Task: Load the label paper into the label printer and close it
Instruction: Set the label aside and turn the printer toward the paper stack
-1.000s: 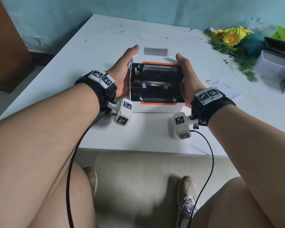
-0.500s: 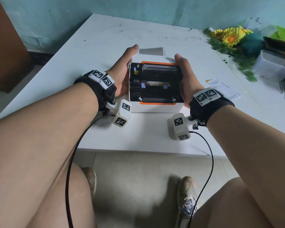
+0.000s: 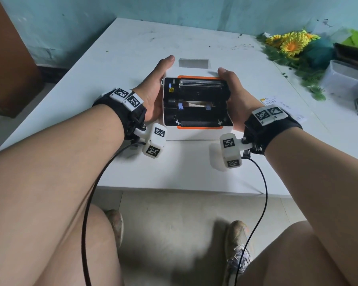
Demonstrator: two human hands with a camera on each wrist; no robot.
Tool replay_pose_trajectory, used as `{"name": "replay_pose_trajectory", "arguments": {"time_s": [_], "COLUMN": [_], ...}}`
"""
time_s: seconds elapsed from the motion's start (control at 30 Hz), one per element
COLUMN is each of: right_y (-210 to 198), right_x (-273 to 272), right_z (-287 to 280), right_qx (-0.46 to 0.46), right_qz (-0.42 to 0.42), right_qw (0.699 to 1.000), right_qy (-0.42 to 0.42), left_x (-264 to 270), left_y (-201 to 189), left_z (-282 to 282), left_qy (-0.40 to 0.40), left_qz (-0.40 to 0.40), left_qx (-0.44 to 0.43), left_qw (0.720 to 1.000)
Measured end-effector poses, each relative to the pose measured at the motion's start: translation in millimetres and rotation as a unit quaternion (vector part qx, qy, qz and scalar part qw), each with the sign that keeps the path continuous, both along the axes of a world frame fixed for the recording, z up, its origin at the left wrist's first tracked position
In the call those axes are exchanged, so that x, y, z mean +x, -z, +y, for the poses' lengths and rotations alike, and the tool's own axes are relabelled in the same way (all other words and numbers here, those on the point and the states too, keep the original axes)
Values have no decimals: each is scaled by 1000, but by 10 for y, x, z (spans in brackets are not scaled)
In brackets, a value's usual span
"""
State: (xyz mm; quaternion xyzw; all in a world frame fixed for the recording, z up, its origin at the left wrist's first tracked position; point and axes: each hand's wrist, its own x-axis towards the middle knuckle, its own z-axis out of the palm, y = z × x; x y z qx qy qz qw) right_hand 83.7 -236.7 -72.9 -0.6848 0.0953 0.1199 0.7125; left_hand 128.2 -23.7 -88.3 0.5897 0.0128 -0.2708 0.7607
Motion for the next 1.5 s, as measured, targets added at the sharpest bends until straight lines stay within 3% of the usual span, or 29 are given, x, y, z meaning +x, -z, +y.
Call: {"name": "replay_pose_trajectory", "arguments": {"time_s": [0.47, 0.83, 1.5], "right_y": [-47, -69, -13], "right_x": [-96, -190, -158], "right_z": [-3, 65, 62], "right_qx": [14, -43, -53], "right_qz": [25, 17, 7], "right_qw": [999, 999, 998], "right_qy": [20, 26, 37], "left_x": [-249, -368, -345], "left_y": [-207, -249, -224], "left_z": [32, -75, -67], "left_qy": [-74, -66, -61], "left_qz": [51, 35, 24], "left_qx": [54, 75, 69], "left_qw": [994, 994, 995]}}
